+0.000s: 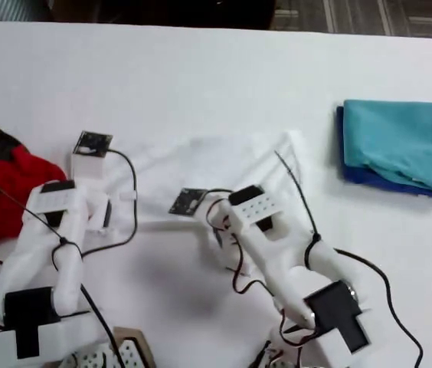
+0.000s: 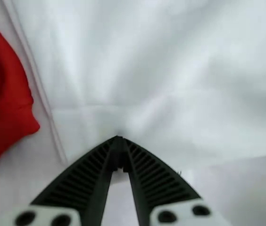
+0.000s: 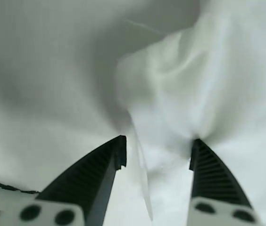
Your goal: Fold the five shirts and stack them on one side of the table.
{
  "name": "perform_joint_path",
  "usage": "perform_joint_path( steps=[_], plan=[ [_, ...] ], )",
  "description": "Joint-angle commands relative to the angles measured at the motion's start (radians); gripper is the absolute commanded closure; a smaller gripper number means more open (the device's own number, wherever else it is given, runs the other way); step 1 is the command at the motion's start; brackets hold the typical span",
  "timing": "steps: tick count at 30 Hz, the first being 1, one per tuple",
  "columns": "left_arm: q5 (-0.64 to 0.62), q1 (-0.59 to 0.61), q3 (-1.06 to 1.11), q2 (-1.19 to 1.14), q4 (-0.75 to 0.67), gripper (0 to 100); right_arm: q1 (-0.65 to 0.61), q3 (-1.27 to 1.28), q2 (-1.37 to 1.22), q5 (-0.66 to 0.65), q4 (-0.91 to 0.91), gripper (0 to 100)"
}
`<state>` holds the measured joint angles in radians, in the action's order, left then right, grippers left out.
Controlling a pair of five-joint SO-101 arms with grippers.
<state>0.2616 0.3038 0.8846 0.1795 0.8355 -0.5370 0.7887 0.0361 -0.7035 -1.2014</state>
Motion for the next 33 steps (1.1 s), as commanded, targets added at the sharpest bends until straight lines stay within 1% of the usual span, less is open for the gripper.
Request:
perform_joint_path(
  steps=[1,3,4,7,9,11,13,17,20,23,25,30,33],
  plan=[
    [-0.005,0.006,-0.038,0.000,0.000,97,-0.018,0.014,-0.076,-0.003,0.031,79.0],
    [-0.005,0.006,-0.038,0.000,0.000,97,-0.004,0.000,-0.102,-0.002,0.059,80.7],
    [-0.005,0.006,-0.038,0.000,0.002,97,0.001,-0.015,-0.113,-0.002,0.056,83.9],
    [-0.003,0.006,-0.038,0.000,0.002,97,0.005,-0.052,-0.139,-0.002,0.047,99.2],
    [-0.003,0.008,-0.038,0.000,0.002,97,0.005,-0.068,-0.147,-0.002,0.047,96.2],
    [-0.003,0.008,-0.038,0.000,0.002,97,0.005,-0.089,-0.147,-0.002,0.048,98.3],
    [-0.003,0.008,-0.038,0.000,0.002,97,0.013,-0.114,-0.145,-0.003,0.047,97.8],
    [-0.003,0.006,-0.038,0.000,0.002,97,0.065,-0.195,-0.145,-0.011,-0.004,97.9],
    [-0.003,0.006,-0.038,0.000,0.000,97,0.125,-0.311,-0.145,-0.025,-0.104,97.9],
    [-0.003,0.006,-0.038,0.000,0.000,97,0.171,-0.440,-0.145,-0.098,-0.193,97.9],
    [-0.003,0.006,-0.038,0.000,0.000,97,0.193,-0.535,-0.154,-0.123,-0.236,97.9],
    [-0.003,0.006,-0.038,0.000,0.000,97,0.216,-0.704,-0.168,-0.138,-0.251,97.9],
    [-0.003,0.006,-0.038,0.000,0.000,97,0.211,-0.796,-0.248,-0.137,-0.251,97.9]
  ],
)
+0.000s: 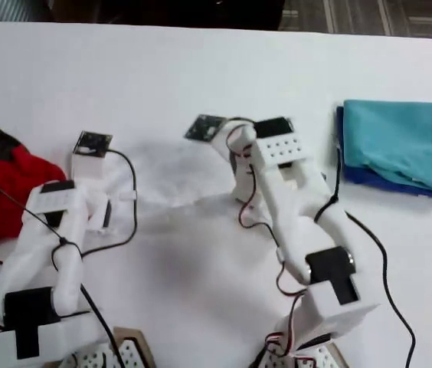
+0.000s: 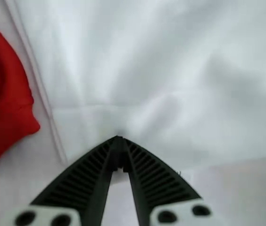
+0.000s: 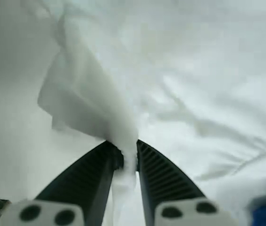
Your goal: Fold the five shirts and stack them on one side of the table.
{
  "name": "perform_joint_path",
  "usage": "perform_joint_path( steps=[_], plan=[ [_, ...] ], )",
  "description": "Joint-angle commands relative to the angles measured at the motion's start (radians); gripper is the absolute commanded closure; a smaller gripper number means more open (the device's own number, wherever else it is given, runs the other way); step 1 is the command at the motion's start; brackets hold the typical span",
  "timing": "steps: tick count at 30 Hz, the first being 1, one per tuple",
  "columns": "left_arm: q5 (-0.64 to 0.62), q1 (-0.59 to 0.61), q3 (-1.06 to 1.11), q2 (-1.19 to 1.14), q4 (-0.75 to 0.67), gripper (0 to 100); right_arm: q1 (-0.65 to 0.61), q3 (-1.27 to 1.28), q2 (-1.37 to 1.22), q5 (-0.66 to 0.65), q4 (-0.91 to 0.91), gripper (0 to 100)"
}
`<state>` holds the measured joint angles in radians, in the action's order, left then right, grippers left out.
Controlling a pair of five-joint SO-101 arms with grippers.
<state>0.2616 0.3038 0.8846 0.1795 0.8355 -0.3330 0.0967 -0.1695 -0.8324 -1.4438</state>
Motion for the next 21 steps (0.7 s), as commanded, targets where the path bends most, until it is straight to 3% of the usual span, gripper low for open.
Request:
perform_joint_path(
  steps=[1,9,16,21],
  plan=[
    [-0.003,0.006,-0.038,0.000,0.000,97,0.008,-0.140,-0.081,-0.008,-0.010,97.9],
    [-0.002,0.006,-0.036,0.000,0.000,97,0.018,-0.509,-0.343,-0.008,-0.070,97.8],
    [-0.002,0.006,-0.036,0.000,0.000,97,0.079,-0.850,-0.527,-0.008,-0.236,97.1],
    [-0.002,0.006,-0.036,0.000,0.000,97,0.084,-0.996,-0.595,-0.005,-0.309,82.7]
  ],
)
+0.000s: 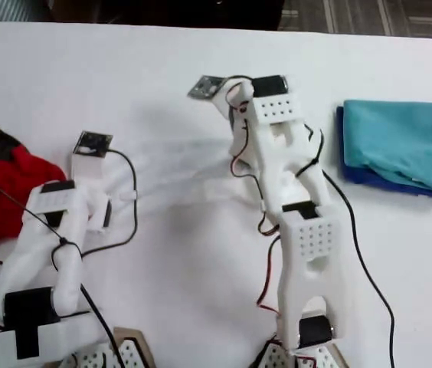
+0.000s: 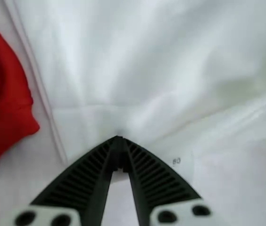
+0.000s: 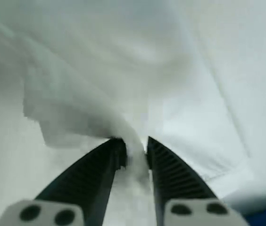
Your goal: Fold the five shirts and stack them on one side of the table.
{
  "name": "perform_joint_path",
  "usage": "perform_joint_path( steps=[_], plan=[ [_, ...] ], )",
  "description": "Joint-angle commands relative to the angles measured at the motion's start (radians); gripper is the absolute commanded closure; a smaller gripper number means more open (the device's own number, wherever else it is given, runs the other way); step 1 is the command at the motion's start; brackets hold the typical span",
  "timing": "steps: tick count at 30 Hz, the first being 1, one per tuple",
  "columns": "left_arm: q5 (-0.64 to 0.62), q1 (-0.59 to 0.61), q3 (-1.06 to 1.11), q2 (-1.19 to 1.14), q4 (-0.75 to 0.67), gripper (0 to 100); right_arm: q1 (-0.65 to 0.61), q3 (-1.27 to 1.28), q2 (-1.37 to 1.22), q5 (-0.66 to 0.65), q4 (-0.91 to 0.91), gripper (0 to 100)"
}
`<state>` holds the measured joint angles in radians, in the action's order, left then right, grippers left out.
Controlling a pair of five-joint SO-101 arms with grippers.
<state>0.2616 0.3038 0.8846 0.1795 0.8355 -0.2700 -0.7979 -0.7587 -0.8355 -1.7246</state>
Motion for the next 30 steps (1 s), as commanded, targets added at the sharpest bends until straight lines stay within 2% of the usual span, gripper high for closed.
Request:
perform_joint_path(
  steps=[1,8,9,12,13,17,25,30],
  plan=[
    [-0.002,0.006,-0.036,0.000,0.000,97,0.019,-0.123,-0.012,-0.002,-0.028,81.3],
    [-0.002,0.006,-0.036,0.000,0.000,97,0.036,-0.186,-0.004,0.034,-0.042,81.3],
    [-0.002,0.006,-0.036,0.000,0.000,97,0.041,-0.180,0.013,0.061,-0.044,82.9],
    [-0.002,0.006,-0.036,0.000,0.000,97,0.044,-0.127,0.088,0.124,-0.044,99.7],
    [-0.002,0.006,-0.036,0.000,0.000,97,0.045,-0.092,0.119,0.140,-0.044,96.1],
    [-0.002,0.006,-0.036,0.000,0.000,97,0.041,0.144,0.285,0.153,-0.044,97.7],
    [-0.002,0.006,-0.038,0.000,0.000,97,0.039,0.770,0.673,0.123,-0.030,97.8],
    [-0.002,0.005,-0.038,0.000,0.000,97,0.036,1.129,0.754,0.104,0.194,97.8]
  ],
)
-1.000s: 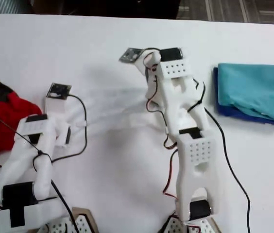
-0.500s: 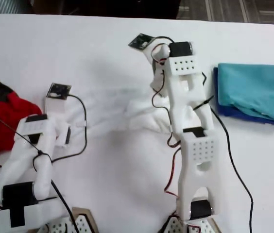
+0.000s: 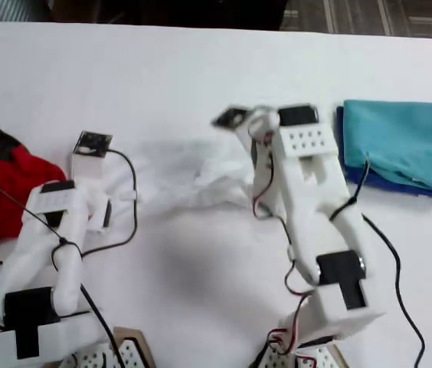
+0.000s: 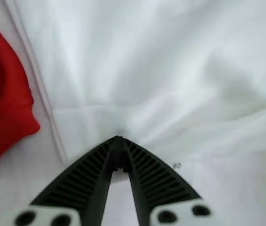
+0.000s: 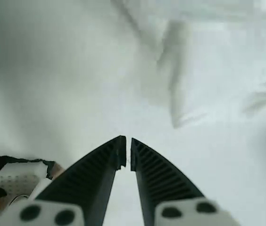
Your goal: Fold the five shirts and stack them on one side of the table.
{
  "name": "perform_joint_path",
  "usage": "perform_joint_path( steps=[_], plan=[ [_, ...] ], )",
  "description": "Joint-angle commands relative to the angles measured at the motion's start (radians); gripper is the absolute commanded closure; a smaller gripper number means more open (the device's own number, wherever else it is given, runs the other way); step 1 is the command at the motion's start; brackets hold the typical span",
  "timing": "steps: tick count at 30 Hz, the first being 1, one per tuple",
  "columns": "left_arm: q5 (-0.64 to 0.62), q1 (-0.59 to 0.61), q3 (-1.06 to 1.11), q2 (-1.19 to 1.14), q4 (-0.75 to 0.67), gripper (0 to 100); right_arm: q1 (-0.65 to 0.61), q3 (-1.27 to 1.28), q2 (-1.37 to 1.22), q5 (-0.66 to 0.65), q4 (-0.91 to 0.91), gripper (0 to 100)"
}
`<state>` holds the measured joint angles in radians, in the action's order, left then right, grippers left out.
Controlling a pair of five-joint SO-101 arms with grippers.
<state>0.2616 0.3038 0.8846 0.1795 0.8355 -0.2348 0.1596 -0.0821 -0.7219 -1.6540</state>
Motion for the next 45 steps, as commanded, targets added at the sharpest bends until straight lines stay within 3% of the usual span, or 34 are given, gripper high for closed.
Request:
perform_joint_path(
  steps=[1,9,14,21,30,33,39,45],
  plan=[
    [-0.002,0.005,-0.038,0.000,0.000,97,0.005,0.216,0.076,-0.011,0.176,97.8],
    [-0.002,0.005,-0.036,-0.002,0.000,97,0.099,0.206,0.007,-0.014,0.407,97.8],
    [-0.002,0.005,-0.036,-0.002,0.000,97,0.213,0.066,-0.120,-0.014,0.423,97.8],
    [-0.002,0.005,-0.036,-0.002,0.000,97,0.266,-0.175,-0.262,-0.005,0.427,97.8],
    [-0.002,0.005,-0.035,-0.002,0.000,97,0.206,-0.451,-0.260,-0.003,0.110,97.8],
    [-0.002,0.005,-0.036,-0.002,0.000,97,0.119,-0.505,-0.262,0.061,0.041,97.8],
    [-0.005,0.009,-0.036,-0.002,0.000,97,-0.099,-0.428,-0.291,0.176,0.139,97.8],
    [-0.005,0.008,-0.036,-0.002,0.000,97,-0.153,-0.370,-0.375,0.285,0.274,97.8]
  ],
)
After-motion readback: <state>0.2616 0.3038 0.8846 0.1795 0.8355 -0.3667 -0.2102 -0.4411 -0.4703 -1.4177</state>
